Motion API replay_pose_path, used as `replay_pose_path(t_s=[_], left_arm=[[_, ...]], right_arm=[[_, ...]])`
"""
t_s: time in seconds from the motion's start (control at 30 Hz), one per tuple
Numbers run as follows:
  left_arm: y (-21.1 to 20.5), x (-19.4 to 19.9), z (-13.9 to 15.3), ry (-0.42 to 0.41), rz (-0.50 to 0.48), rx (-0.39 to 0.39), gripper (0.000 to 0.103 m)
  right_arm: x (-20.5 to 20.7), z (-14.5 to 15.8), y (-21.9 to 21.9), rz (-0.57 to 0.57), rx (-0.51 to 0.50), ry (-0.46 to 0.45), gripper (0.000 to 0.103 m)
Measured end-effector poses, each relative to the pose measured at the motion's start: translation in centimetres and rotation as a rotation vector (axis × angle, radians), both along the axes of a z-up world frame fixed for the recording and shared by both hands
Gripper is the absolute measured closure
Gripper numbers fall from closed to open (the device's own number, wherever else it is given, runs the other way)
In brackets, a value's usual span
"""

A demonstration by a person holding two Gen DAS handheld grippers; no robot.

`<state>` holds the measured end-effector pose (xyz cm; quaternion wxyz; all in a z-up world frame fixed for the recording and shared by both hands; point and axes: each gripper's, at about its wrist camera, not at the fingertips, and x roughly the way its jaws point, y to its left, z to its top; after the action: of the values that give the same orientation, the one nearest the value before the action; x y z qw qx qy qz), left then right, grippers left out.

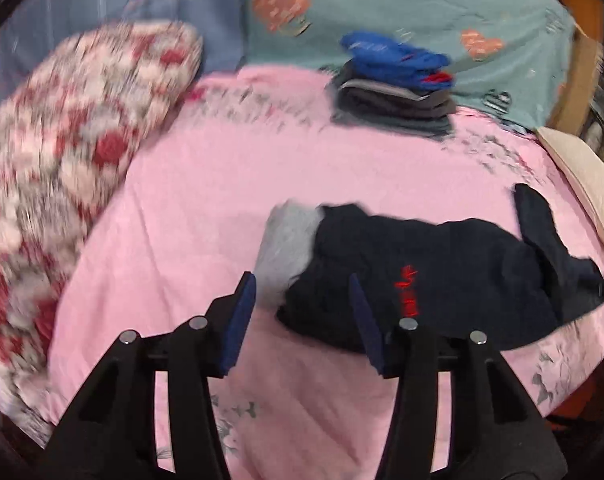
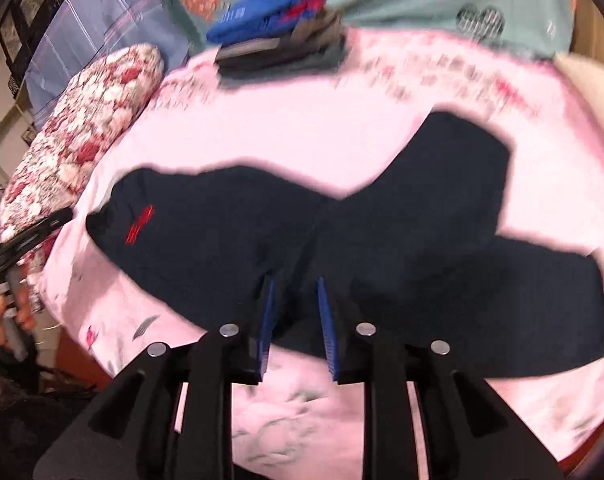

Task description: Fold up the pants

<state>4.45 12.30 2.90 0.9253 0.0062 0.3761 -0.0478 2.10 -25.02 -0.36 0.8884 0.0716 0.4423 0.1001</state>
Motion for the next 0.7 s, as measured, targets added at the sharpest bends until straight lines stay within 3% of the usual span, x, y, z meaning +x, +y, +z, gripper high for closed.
replay_pose_path(t_s=[0.07, 0.17, 0.2, 0.37, 0.47, 0.7], left_arm=[[-3.1, -0.8, 1.0, -0.010, -0.095, 0.008, 0.046], [-8.9, -1.2, 0.1, 0.018, -0.264, -0.018, 0.046], [-11.3, -1.2, -0.4, 0.033, -0.326, -0.032, 0.046], [-21.5, -1.2, -2.6, 0.041, -0.545, -0.052, 0.040], [-24.9, -0.6, -3.8, 0.052, -0.593, -0.051, 0.039], [-28.8, 1.4, -6.6, 0.105, -0.628, -0.010, 0.041]], right_arm=[[0.9, 1.4, -1.7, -0.056, -0.032, -0.018, 0.078], [4.2, 2.6, -5.2, -0.140, -0.012, 0.013, 0.069], [6.0, 2.7, -6.5, -0.180, -0.023, 0.028, 0.061], [14.5, 0.4, -9.7, -0.255, -0.011, 0.193, 0.059], [18.7, -1.7, -9.5, -0.265, -0.026, 0.272, 0.059], [25.7, -6.1, -7.5, -0.291, -0.235, 0.371, 0.061]])
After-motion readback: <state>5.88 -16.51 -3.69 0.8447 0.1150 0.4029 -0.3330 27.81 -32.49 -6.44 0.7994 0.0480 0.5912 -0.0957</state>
